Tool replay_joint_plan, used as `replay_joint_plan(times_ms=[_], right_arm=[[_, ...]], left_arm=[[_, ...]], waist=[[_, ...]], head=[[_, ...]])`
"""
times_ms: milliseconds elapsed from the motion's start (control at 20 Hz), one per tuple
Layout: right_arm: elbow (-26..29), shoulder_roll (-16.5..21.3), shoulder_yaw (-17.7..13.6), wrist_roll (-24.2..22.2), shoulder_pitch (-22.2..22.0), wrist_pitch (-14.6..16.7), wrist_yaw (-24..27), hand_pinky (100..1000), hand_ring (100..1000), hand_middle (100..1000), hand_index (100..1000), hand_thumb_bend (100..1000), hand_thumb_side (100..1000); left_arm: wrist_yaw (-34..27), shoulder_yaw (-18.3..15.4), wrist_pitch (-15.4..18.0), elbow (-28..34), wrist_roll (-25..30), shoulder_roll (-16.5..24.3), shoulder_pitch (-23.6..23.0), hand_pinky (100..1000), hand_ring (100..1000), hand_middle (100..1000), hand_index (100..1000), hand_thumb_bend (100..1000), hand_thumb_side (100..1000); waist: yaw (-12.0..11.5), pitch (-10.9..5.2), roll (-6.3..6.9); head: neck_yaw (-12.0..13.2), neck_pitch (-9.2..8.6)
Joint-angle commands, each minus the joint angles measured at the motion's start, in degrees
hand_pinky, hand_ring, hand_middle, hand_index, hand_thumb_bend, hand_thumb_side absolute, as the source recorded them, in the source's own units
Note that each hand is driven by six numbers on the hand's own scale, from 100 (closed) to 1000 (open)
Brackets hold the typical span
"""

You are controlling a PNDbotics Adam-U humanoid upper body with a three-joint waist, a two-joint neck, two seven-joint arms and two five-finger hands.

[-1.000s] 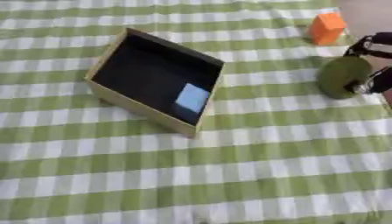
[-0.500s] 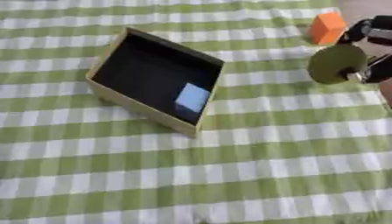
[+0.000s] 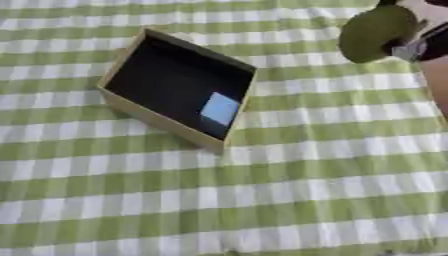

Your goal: Pick up objects on the table and place them in the box.

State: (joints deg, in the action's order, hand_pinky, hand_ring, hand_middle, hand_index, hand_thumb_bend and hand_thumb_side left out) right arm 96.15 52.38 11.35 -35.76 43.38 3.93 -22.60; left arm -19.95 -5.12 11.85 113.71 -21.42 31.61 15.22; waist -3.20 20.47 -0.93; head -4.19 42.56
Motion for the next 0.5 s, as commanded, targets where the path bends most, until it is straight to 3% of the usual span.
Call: replay_joint_plan(times_ms=[50,500], right_arm=[[1.84,-0.75,1.16,-1.91,3.9,-0.02,1.3,859,762,555,692,135,100],[-3.41,-12.76,7.33,-7.01,15.77,0.94,-0.52,855,752,557,695,100,100]], left_arm=[[-0.12,0.06,-0.07,0.88,0.3,1.0,0.63,814,818,848,840,208,834],[-0.5,0.51,-0.05,0.88,0.88,0.79,1.38,814,819,848,840,209,831]], waist=[[-0.19,-2.29,-0.86],[-1.16,-2.64,-1.32]], head=[[-0.41,0.48],[-2.34,1.03]])
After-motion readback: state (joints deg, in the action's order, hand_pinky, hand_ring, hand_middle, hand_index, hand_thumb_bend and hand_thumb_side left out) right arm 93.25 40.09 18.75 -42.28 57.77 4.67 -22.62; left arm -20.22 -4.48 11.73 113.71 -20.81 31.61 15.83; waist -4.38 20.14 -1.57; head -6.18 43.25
